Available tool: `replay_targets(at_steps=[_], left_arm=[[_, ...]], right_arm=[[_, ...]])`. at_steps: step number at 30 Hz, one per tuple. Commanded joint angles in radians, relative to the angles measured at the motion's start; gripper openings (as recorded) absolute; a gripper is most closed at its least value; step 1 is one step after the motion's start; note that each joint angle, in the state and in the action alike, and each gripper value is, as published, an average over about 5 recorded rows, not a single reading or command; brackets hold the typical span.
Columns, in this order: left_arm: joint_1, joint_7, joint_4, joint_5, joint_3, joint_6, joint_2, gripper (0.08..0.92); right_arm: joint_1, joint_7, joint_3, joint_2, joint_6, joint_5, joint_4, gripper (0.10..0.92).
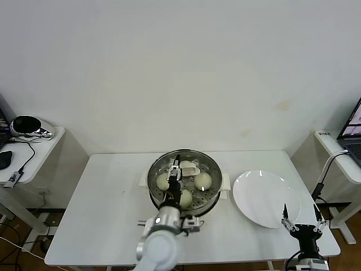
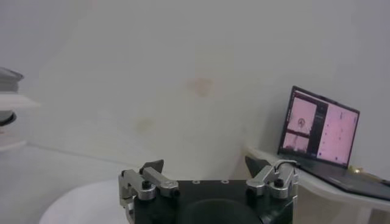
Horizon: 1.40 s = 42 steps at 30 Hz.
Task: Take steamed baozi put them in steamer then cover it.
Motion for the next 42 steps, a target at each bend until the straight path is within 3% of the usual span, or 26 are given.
replay_targets(at_steps=[1,4,6,13,21,42], left_arm=[[0.459,-0.341,-0.332,-0.789,-0.325,-0.368,0.125,0.641],[0.568,-0.44,-0.311,-1.166,-0.529,-0.529,0.114,0.736],[0.611,-0.474,-0.286,-1.277,-0.602,-0.577,0.112,0.785],[0.722,-0.486,-0.271,-1.448,-0.635,-0.681,0.092,0.822],[0.761,-0.449,-0.298,-1.76,-0.695,-0.565,0.093,0.823],[0.785,-0.314,-0.152,-1.712,-0.683,-0.596,0.085,0.823]], right_arm=[[0.004,-0.018,-0.018,-0.007,0.006,0.008,-0.019,0.823],[0.002,-0.032,-0.04,-0.015,0.008,0.022,-0.027,0.823],[0.004,-0.034,-0.053,-0.019,0.008,0.028,-0.033,0.823],[-0.008,-0.042,-0.071,-0.028,0.007,0.034,-0.02,0.823],[-0.053,-0.101,-0.075,-0.065,-0.002,0.126,0.01,0.823],[-0.164,-0.157,-0.181,-0.116,-0.085,0.197,0.066,0.823]])
